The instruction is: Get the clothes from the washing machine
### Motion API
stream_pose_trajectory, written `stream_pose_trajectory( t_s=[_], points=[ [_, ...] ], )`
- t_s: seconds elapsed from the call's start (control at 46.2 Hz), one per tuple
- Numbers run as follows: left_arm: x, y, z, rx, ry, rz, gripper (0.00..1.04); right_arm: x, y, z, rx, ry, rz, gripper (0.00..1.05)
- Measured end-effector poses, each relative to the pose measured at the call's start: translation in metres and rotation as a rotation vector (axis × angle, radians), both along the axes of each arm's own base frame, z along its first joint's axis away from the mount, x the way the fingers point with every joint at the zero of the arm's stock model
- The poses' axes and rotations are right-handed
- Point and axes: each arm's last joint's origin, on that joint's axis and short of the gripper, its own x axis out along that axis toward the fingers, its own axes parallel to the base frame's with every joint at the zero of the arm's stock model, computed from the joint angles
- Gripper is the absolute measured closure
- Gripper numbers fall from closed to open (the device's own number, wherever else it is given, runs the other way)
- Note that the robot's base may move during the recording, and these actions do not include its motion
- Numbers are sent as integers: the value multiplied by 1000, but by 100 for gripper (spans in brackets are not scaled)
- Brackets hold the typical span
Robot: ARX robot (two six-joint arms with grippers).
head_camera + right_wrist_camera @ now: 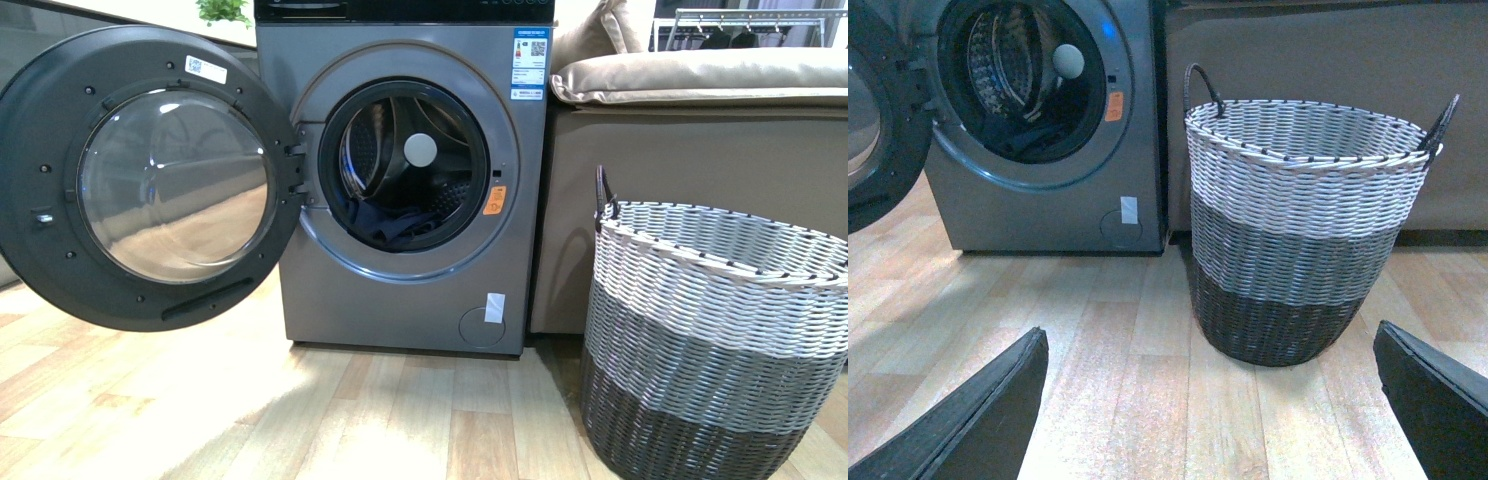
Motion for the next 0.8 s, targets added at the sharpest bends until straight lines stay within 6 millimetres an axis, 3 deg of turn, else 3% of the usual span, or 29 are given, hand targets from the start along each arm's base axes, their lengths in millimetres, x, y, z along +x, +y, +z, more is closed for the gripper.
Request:
stream_pose_trajectory(
  t_s=[0.8],
  points=[
    [0, 0, 0, 0, 0, 0, 6, 0, 0, 0, 0, 0, 0, 7]
  ],
)
